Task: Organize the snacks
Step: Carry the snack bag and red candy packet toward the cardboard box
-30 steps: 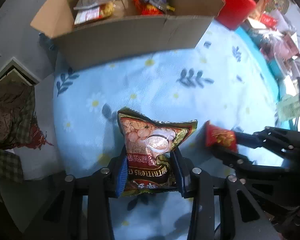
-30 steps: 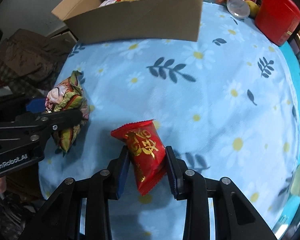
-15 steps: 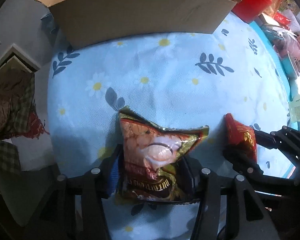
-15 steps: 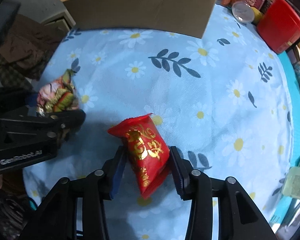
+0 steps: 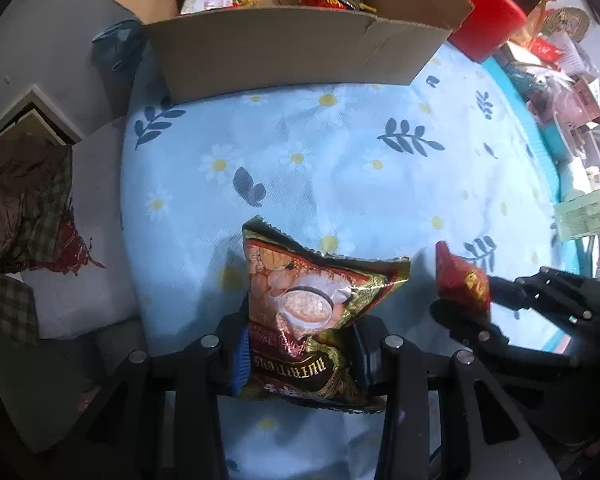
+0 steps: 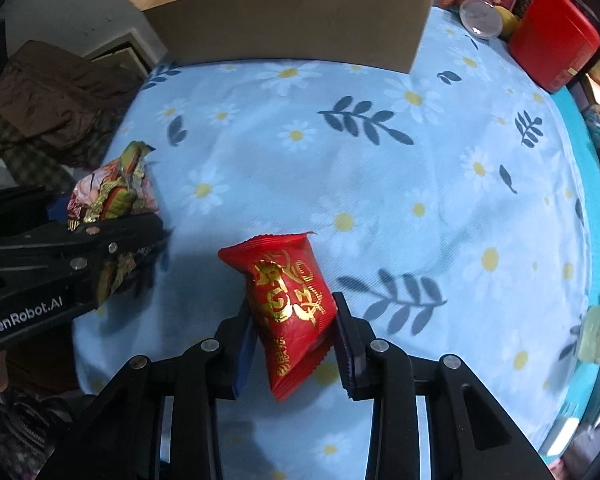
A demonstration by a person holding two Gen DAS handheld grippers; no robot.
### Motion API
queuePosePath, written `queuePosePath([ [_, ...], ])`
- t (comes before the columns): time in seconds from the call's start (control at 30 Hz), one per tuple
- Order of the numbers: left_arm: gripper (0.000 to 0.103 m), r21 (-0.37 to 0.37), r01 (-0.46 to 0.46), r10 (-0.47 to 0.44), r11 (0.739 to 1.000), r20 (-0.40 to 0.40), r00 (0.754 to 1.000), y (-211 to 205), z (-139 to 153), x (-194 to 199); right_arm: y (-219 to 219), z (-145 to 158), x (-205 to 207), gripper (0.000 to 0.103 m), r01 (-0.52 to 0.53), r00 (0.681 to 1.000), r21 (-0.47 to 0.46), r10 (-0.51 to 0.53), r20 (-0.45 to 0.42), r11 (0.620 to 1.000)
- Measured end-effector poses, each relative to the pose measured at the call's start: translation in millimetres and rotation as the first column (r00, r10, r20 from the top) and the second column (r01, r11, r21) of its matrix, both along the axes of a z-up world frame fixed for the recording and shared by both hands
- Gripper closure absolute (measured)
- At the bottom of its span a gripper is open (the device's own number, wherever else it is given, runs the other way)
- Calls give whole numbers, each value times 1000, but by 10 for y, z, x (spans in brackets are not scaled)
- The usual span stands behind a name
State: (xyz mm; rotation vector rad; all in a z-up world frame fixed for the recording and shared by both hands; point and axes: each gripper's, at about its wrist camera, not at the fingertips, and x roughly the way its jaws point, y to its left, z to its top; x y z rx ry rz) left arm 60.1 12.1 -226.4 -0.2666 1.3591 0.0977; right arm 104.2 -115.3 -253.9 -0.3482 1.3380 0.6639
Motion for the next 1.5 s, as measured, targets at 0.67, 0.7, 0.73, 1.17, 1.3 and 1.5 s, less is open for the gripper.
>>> queuePosePath([
  [0.67,64,-24,82,-76,996,180,981,20,845,-286,31,770,-416,69,50,997,119,-56,48,992],
  [0.7,64,-26,85,-79,996,192,978,36,896,-294,45,839,-432,69,47,997,123,-54,62,991],
  [0.73,64,-27,89,-82,996,204,976,43,948,-299,35,898,-438,69,44,996,127,-53,70,991],
  [1.17,64,2,120,-111,993,397,911,166,1714,-100,194,1730,-264,69,-4,972,223,-48,229,975],
  [1.3,64,22,121,-118,992,446,887,198,1917,53,244,1925,-103,69,-25,963,246,-42,265,969],
  [1.5,64,43,127,-132,991,486,864,249,2063,333,304,2099,191,69,-29,949,269,-58,309,963],
])
